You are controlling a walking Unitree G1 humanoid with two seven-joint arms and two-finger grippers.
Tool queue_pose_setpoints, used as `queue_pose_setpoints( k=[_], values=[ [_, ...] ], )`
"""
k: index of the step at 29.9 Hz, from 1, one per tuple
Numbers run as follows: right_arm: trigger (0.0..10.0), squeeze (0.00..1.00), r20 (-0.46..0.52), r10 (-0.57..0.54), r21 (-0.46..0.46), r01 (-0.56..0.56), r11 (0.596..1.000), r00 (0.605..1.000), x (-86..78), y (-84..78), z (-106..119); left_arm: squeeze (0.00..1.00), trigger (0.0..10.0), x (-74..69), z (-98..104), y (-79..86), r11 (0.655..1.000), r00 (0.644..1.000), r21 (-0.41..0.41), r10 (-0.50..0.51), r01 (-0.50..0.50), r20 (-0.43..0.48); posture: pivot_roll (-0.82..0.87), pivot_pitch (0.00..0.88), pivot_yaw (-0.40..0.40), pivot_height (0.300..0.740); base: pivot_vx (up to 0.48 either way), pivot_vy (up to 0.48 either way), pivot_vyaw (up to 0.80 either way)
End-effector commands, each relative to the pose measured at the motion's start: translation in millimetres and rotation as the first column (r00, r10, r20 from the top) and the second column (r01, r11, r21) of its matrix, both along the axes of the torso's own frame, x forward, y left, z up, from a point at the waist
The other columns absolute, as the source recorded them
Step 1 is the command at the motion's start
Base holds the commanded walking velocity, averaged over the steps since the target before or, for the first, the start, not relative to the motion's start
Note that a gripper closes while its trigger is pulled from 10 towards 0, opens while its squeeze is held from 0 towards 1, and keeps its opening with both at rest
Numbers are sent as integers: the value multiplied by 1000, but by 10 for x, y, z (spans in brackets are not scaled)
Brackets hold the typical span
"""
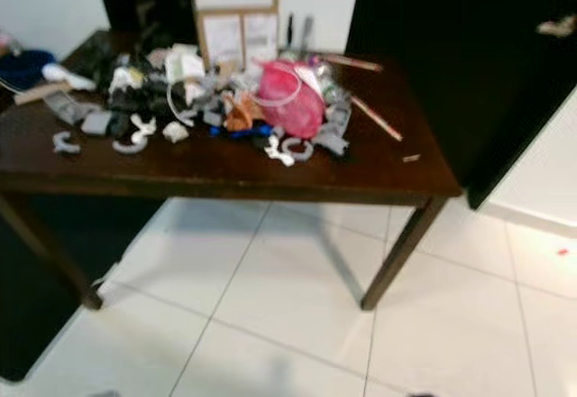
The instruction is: Picking trash to rubbish bin
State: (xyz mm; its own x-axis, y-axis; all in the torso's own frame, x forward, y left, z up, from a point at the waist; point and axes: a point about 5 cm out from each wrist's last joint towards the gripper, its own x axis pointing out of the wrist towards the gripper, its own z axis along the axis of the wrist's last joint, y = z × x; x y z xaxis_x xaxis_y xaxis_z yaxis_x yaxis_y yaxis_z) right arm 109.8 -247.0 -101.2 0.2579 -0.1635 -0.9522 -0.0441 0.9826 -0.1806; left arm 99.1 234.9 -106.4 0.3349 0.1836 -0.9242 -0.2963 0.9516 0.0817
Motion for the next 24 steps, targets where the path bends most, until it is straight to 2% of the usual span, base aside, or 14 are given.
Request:
queue_pose_setpoints(
  k=[1, 5, 7, 10, 14, 15, 18, 24],
  values=[
    [10000, 0, -5, -26, 6, 26, 1000, 1000, -19, 1, -6, 0, 10000, 17, -17, -88, 999, 999, -16, -48, 48, -14, 93, 70, -75, 740, 0, 0, -788],
    [10000, 0, 7, -33, 4, 33, 999, 999, 20, -17, 10, 0, 10000, 112, 5, -99, 996, 996, -7, -94, 94, 2, 86, 61, -68, 740, 0, 0, -788],
    [10000, 0, 18, -62, -4, 63, 998, 998, 35, -63, 27, 0, 10000, 233, 36, -121, 987, 987, 1, -161, 161, 18, 65, 65, -56, 740, 0, 0, -784],
    [10000, 0, 18, -78, -8, 78, 997, 997, 20, -85, 29, 0, 10000, 264, 41, -140, 982, 982, 4, -190, 190, 17, 58, 72, -50, 740, 0, 0, -785],
    [10000, 0, 13, -94, -10, 94, 995, 995, -23, -91, 19, 0, 10000, 272, 40, -155, 975, 975, 8, -222, 222, 11, 48, 70, -46, 740, 0, 0, -783],
    [10000, 0, 0, -107, -12, 107, 994, 994, -93, -102, 4, 0, 10000, 242, 29, -168, 968, 968, 9, -252, 252, -1, 42, 72, -42, 740, 0, 0, -788],
    [10000, 0, -8, -116, -15, 116, 993, 993, -140, -113, -5, 0, 10000, 205, 17, -175, 964, 964, 7, -266, 266, -12, 42, 72, -40, 740, 0, 0, -785],
    [10000, 0, 22, -132, -23, 133, 991, 991, -118, -128, 5, 0, 10000, 154, 8, -144, 960, 960, 14, -278, 279, -30, 38, 63, -42, 740, 0, 0, -783]
  ],
)
